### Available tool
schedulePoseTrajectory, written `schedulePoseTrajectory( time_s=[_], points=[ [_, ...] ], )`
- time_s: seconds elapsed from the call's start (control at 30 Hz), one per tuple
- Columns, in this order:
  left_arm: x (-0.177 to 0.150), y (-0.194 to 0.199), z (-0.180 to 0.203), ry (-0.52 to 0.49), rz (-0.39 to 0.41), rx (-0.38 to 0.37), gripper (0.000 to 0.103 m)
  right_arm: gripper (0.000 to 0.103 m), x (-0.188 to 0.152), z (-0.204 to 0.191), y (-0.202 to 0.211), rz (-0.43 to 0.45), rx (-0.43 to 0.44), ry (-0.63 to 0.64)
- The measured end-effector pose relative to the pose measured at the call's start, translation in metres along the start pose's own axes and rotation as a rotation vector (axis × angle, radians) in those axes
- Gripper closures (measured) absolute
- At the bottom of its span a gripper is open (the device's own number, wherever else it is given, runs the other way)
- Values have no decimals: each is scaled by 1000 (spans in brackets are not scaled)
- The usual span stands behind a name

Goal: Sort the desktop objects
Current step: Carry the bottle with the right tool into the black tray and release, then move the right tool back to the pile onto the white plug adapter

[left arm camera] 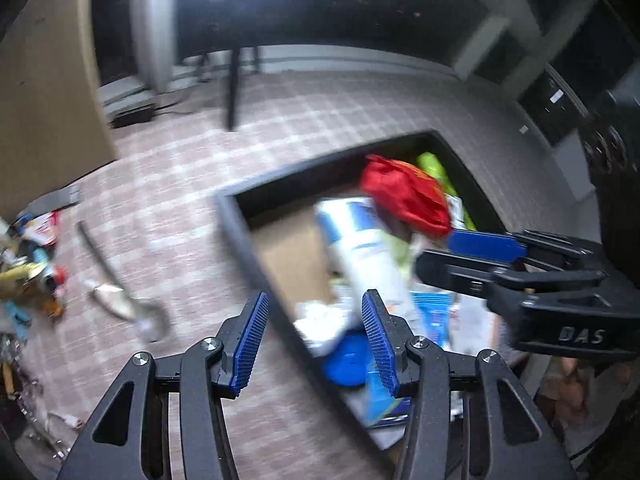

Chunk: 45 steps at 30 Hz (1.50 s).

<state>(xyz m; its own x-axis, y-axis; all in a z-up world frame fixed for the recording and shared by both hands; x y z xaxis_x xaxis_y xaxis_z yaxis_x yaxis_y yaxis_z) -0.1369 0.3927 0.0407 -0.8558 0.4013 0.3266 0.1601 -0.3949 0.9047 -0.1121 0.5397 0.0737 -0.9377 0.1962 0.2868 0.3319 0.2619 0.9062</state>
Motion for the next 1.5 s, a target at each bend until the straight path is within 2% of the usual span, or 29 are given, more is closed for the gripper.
schedulePoseTrajectory(
  time_s=[0.23,0.47,0.53,0.6,0.83,1.0,1.2,1.3,1.5],
  points=[
    [-7,26,-74,115,31,86,57,48,20,-44,-10,0,12,81],
    [-12,58,-162,246,59,157,55,48,46,-106,-35,-18,28,182],
    [-14,69,-192,282,57,184,49,48,53,-124,-43,-25,40,206],
    [-15,76,-216,307,52,215,33,48,62,-142,-52,-29,38,234],
    [-11,88,-298,386,76,262,32,48,92,-202,-85,-45,77,274],
    [-2,82,-330,357,103,263,32,48,117,-251,-111,5,136,290],
    [2,58,-346,270,70,243,31,48,135,-303,-156,-28,154,280],
    [3,50,-351,234,78,220,29,48,142,-325,-180,-45,169,275],
    [2,37,-373,253,85,212,28,48,147,-354,-221,-107,187,245]
  ],
)
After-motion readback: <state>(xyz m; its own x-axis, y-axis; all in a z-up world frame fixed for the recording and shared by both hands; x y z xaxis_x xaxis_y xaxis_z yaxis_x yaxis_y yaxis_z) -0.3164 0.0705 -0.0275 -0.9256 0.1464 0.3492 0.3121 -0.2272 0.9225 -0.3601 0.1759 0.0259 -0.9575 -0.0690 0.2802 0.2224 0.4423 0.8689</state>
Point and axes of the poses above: each gripper's, at about its wrist camera, not at the fingertips, and y roughly against the way its jaws point, z to its right, x to its top, the point moved 3 cm from there along -y, roughly the way its jaws point, and after that the axes turned 4 degrees about -z, right-handed, at the moved point
